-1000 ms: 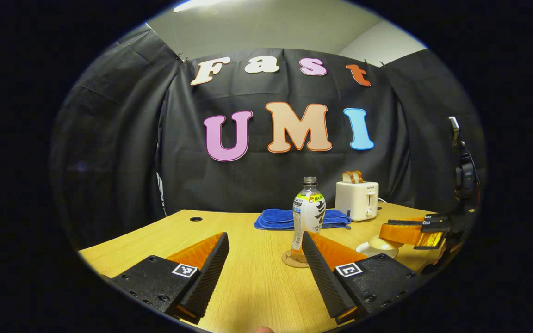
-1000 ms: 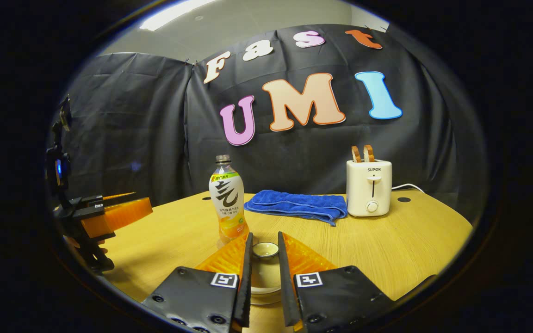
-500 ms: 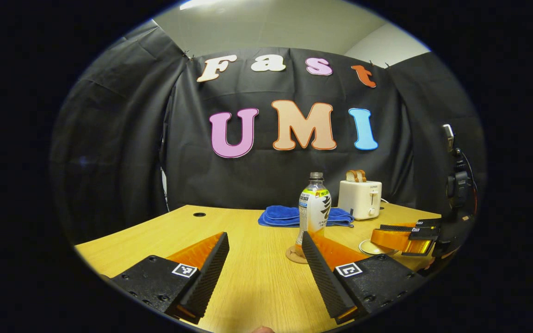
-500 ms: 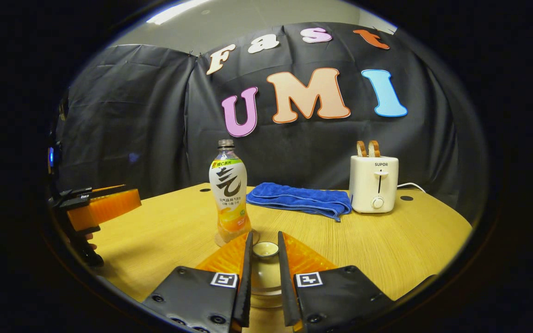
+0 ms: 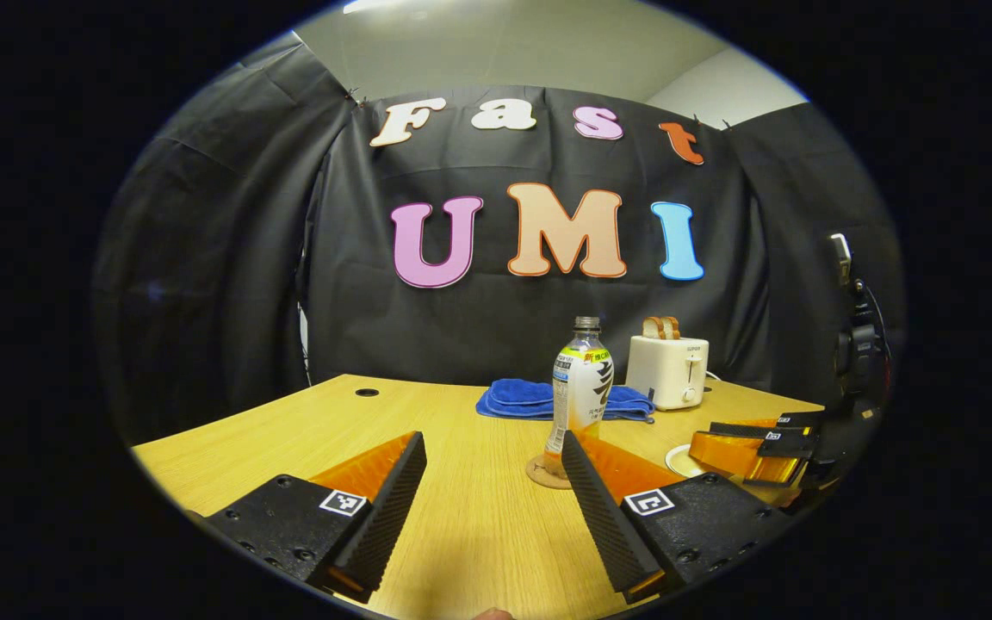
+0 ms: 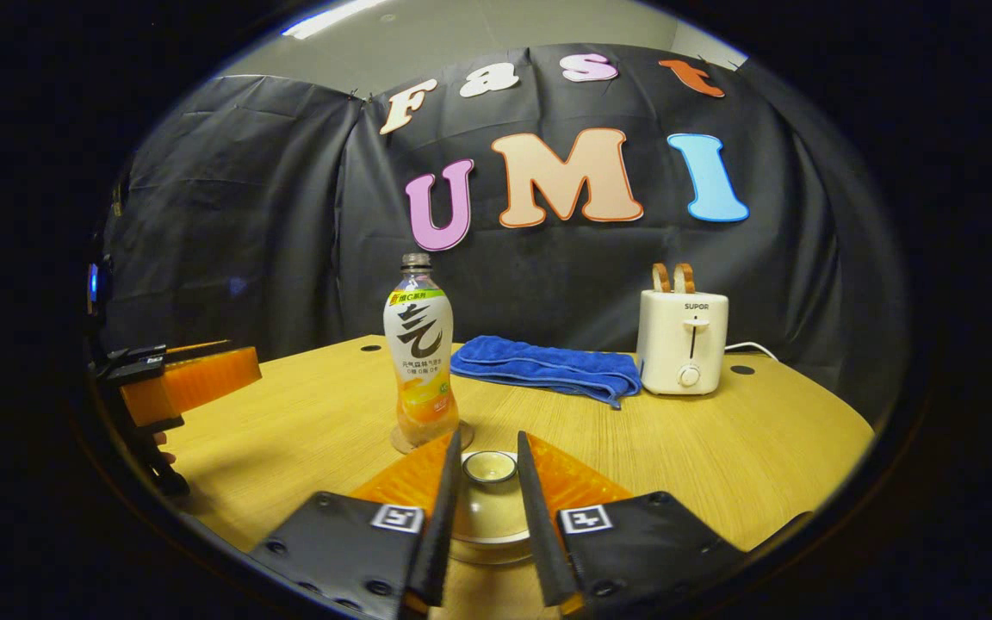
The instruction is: Open the teacup lid with one hand, grasp the water bottle and pour water into the teacup with the other hand; after pouring, place the water bottle on the coaster and then close the teacup lid.
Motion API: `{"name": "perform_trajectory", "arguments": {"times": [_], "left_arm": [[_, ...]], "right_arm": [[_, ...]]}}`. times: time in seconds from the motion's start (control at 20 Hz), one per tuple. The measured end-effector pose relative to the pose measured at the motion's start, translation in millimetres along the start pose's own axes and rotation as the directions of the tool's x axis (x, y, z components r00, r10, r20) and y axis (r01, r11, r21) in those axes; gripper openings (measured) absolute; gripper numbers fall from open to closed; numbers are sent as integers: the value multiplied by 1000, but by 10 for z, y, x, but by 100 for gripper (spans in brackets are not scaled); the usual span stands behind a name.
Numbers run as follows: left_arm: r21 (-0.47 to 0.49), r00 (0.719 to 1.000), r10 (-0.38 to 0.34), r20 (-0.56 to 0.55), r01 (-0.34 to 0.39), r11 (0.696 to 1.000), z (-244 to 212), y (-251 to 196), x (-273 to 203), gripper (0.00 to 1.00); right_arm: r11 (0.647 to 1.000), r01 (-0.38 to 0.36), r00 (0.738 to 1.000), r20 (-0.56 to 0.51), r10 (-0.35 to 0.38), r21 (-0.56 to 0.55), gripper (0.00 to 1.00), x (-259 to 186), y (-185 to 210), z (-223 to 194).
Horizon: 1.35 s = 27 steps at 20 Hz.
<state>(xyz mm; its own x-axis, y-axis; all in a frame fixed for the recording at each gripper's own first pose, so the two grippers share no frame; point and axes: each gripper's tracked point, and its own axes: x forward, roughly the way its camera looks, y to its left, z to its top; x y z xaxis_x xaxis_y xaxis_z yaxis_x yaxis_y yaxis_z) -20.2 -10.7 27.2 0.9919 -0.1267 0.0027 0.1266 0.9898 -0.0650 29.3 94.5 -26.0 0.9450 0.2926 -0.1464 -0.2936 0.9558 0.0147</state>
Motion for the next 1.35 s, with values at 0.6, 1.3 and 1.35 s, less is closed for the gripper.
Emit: {"name": "perform_trajectory", "arguments": {"times": [0.6,1.3,1.35], "left_arm": [[16,1000,-11,-10,11,1000,-169,-83,-55,92],[64,1000,-15,-10,16,998,-261,-140,-133,92],[64,1000,-18,-7,18,998,-251,-150,-129,92]], "right_arm": [[980,199,974,114,-198,-3,94,-708,-370,111],[957,288,946,146,-289,28,94,-839,-497,143],[955,296,943,148,-297,30,94,-845,-519,137]]}}
